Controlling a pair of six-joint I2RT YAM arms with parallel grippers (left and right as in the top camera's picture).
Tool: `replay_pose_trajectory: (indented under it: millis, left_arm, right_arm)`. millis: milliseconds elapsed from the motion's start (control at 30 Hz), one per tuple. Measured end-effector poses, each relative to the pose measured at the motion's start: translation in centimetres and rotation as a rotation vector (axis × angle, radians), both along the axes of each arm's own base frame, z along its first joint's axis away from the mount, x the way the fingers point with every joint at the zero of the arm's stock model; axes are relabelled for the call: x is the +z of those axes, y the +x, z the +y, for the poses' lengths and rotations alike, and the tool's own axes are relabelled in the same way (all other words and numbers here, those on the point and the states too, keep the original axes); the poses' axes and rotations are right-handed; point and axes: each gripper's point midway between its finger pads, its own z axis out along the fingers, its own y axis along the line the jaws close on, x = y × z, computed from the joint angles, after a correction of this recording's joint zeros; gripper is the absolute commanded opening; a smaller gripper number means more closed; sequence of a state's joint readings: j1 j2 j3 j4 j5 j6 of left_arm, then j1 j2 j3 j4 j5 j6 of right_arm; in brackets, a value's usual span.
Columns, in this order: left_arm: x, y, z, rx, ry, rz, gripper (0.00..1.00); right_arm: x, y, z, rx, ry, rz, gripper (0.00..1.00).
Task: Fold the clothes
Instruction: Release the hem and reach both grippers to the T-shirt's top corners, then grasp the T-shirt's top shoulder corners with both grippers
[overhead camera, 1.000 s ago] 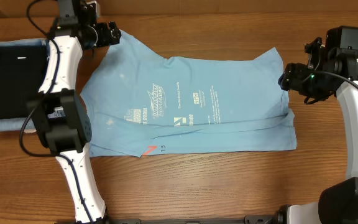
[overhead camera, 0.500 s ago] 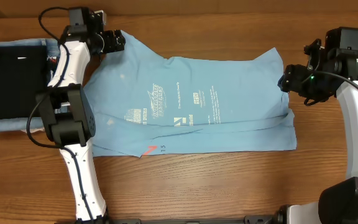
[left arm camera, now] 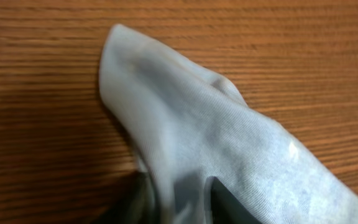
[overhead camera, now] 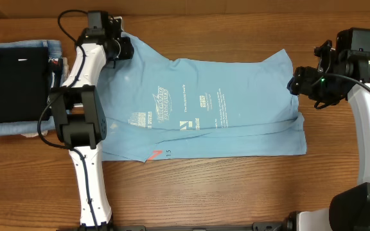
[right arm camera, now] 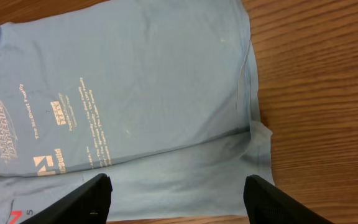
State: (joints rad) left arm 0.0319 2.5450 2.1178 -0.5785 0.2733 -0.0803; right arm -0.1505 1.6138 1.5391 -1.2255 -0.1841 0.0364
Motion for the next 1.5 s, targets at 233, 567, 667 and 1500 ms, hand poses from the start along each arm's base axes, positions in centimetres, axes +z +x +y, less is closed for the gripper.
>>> replay_pose_trajectory:
  millis: [233,567,667,1500]
  left_arm:
    - [-0.2,-1.9,0.6,0.037,0.000,0.110,0.06]
    - [1.7,-3.5,2.2,0.111,-0.011,0.214,0.08]
    - [1.5,-4.1,2.4,0.121,-0.010,0.243,0.08]
    - [1.0,-5.8,2.3,0.139,-0.017,0.319,0.07]
  right_arm:
    - [0.5,1.3,-0.3,0.000,-0.015,-0.058,0.72]
    - [-2.9,7.2,-1.3,0.001,-0.036,-0.132,0.72]
    - [-5.7,9.7,-1.8,0.000,-0.040,-0.143,0.73]
    - [-17.2,20.8,-3.5,-0.001,-0.079,-0.370,0.76]
